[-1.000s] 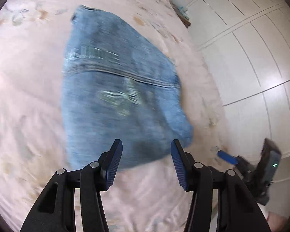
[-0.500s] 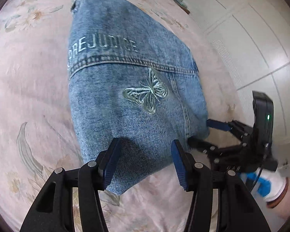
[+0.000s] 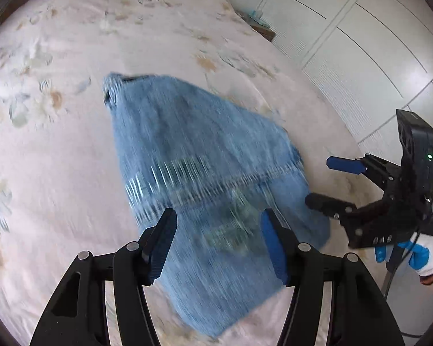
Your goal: Fold large clothes
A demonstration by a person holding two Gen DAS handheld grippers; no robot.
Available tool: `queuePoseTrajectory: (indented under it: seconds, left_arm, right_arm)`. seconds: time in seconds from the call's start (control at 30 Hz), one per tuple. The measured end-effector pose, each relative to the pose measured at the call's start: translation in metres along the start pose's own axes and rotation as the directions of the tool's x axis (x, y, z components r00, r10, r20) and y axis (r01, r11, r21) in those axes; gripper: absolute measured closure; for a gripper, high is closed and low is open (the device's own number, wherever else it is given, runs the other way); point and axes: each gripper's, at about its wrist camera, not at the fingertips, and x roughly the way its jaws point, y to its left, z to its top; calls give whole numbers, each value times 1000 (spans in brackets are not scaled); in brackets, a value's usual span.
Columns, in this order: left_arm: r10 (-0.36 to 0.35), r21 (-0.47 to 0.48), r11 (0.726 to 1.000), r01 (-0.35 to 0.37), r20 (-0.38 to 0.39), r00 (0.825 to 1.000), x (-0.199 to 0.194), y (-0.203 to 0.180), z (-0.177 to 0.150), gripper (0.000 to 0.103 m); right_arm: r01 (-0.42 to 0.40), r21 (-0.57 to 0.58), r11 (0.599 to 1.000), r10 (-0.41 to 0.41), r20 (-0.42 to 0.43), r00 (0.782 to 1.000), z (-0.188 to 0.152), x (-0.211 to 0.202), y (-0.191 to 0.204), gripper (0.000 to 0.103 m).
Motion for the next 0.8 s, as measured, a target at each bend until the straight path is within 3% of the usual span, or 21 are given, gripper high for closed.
queuePoseTrajectory:
  seconds: [0.1, 0.2, 0.37, 0.5, 0.63, 0.8]
  left_arm:
    - [8, -4, 1000, -8, -15, 1000, 23, 8, 20, 48]
    - [35, -18, 999, -37, -80, 996, 45, 23, 14, 48]
    - [84, 30, 996, -81, -100, 991, 63, 26, 5, 48]
    - [94, 53, 995, -89, -99, 991, 58, 24, 6, 45]
    - [128, 36, 991, -126, -45, 991, 38, 21, -1, 41]
    - [137, -72, 988, -139, -24, 990, 11, 38, -29, 36]
  right_arm:
    - [-35, -16, 999, 35, -3, 999, 30, 25, 1, 12]
    - [-49, 17, 999, 50, -44, 998, 39, 62, -7, 12]
    - [-34, 31, 999, 37, -119, 992, 37, 98, -19, 12]
    - [-14, 9, 1000, 15, -137, 990, 29, 95, -29, 12]
    - [18, 49, 999, -12, -124, 992, 16, 77, -51, 12]
    - [-15, 124, 992, 26, -93, 995, -10, 46, -67, 12]
